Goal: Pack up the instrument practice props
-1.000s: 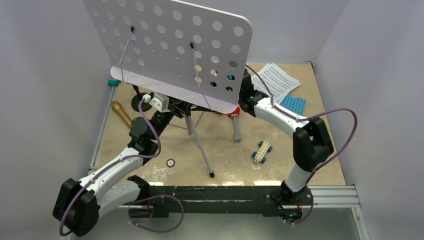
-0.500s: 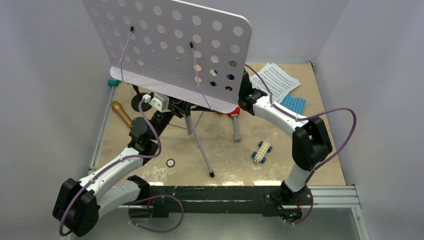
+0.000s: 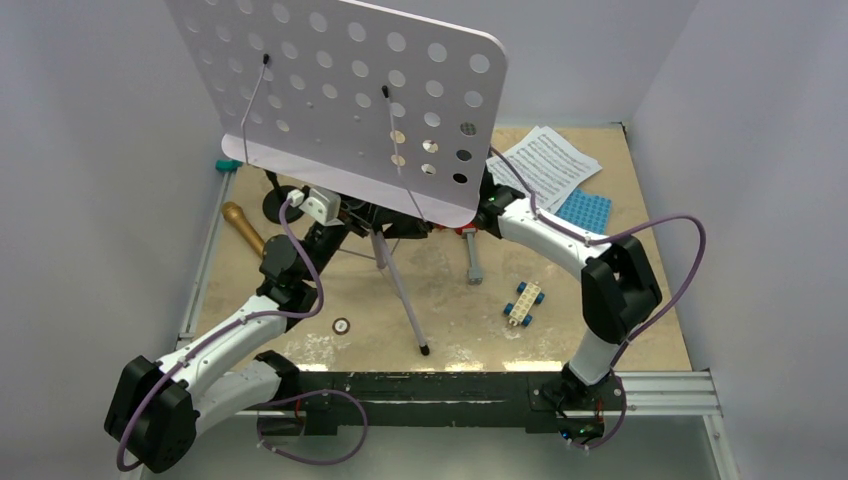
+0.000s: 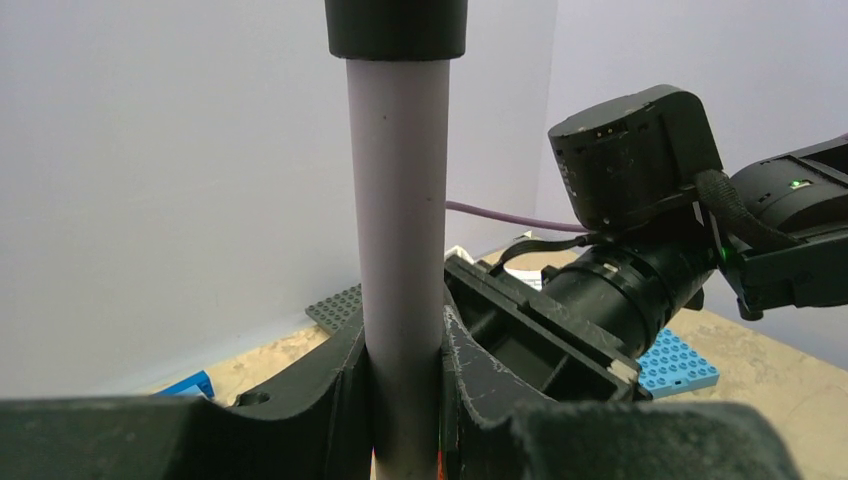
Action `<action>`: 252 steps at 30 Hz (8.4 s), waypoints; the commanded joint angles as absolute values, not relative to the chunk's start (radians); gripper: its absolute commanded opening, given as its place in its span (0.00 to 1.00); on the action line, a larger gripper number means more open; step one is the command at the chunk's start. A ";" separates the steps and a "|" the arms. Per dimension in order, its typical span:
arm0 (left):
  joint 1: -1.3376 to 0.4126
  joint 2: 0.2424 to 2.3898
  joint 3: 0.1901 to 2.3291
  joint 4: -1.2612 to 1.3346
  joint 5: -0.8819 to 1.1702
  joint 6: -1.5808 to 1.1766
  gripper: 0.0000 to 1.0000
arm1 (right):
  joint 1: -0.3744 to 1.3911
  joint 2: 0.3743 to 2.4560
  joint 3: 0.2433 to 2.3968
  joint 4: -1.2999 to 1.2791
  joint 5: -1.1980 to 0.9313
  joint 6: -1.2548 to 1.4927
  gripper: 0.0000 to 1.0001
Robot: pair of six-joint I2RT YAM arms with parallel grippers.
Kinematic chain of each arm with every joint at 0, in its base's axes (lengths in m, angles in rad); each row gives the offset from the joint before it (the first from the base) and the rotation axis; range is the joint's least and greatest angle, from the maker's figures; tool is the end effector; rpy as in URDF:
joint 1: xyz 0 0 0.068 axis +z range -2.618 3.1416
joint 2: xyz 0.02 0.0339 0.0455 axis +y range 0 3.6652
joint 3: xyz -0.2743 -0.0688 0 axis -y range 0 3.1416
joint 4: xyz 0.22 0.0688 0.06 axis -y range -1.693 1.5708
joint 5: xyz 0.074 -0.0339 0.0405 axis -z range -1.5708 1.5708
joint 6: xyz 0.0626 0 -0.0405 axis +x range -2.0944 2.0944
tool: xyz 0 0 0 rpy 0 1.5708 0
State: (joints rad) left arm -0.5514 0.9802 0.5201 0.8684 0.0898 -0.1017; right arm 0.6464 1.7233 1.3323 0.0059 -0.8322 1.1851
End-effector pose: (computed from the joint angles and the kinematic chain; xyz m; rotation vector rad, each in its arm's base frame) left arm 0.1812 -0.1180 0.3515 0.3429 1.1362 -0.6285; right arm 0.2879 0.2752 0.3126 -0.0483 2.4165 1.8612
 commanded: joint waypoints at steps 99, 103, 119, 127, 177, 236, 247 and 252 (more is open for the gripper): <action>-0.612 0.995 0.527 0.815 0.077 -0.092 0.00 | 0.638 1.427 1.124 0.092 -0.620 0.655 0.61; -0.614 0.991 0.525 0.815 0.078 -0.094 0.00 | 0.621 1.462 1.155 0.088 -0.700 0.694 0.65; -0.619 0.983 0.528 0.804 0.081 -0.098 0.00 | 0.621 1.609 1.283 0.139 -0.771 0.712 0.36; -0.621 0.985 0.526 0.795 0.077 -0.104 0.00 | 0.637 1.552 1.142 0.330 -0.653 0.556 0.00; -0.621 0.982 0.571 0.773 0.005 -0.134 0.00 | 0.793 1.280 0.972 0.009 -0.287 0.604 0.85; -0.634 0.927 0.526 0.771 0.006 -0.146 0.03 | 0.752 1.482 1.184 0.043 -0.322 0.338 0.00; -0.634 0.921 0.527 0.780 0.005 -0.164 0.13 | 0.802 1.353 0.943 0.262 -0.092 0.211 0.39; -0.634 0.911 0.537 0.786 0.004 -0.166 0.25 | 0.803 1.352 0.991 0.171 -0.125 0.343 0.60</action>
